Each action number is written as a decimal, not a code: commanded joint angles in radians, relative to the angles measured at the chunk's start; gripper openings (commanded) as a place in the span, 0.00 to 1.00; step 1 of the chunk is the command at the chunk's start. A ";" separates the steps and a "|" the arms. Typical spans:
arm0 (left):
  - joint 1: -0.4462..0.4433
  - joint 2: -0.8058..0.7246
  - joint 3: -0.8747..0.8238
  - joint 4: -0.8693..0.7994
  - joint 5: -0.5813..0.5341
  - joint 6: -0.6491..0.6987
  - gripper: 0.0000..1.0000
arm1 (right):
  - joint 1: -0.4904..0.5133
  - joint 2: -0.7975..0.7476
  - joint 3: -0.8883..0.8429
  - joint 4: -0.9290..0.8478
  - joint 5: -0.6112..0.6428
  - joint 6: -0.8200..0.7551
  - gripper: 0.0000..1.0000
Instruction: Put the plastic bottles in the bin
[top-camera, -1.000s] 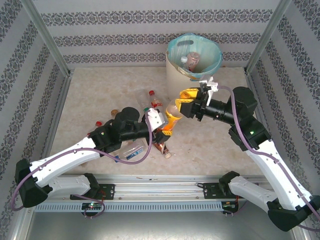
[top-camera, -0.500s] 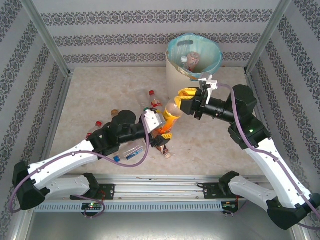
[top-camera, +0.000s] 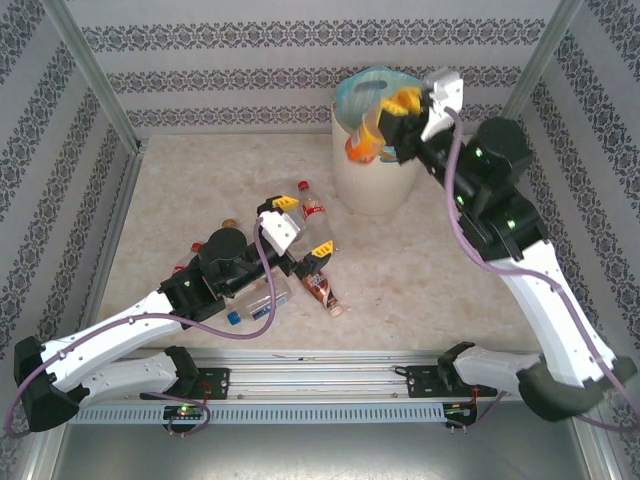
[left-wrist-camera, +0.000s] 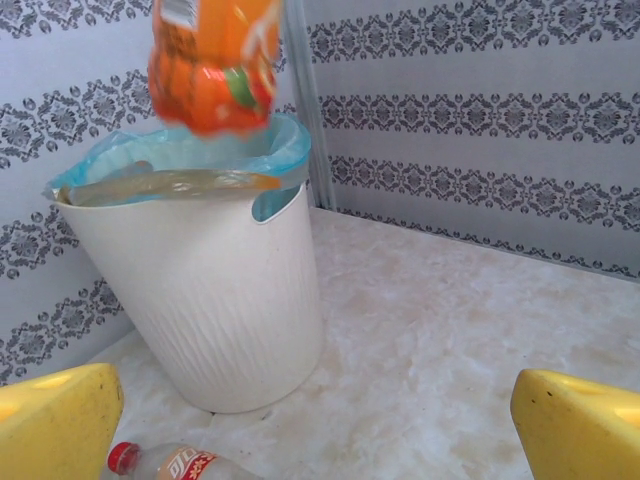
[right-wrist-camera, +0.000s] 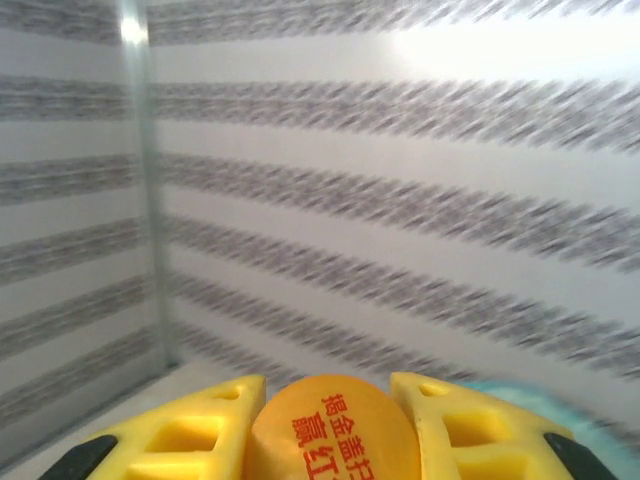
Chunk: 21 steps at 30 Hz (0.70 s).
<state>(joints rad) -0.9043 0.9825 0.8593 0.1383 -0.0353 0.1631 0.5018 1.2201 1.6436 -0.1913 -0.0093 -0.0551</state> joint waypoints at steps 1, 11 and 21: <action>-0.011 -0.018 0.013 -0.005 -0.034 -0.034 1.00 | -0.028 0.146 0.127 0.015 0.243 -0.194 0.00; -0.011 -0.013 0.035 -0.139 -0.046 -0.063 1.00 | -0.182 0.548 0.421 0.007 0.261 -0.185 0.00; -0.011 -0.003 0.045 -0.152 -0.023 -0.051 1.00 | -0.281 0.769 0.480 0.017 0.105 -0.138 0.00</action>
<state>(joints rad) -0.9043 0.9806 0.8700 0.0032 -0.0639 0.1223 0.2333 1.9583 2.0766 -0.1936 0.1535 -0.2123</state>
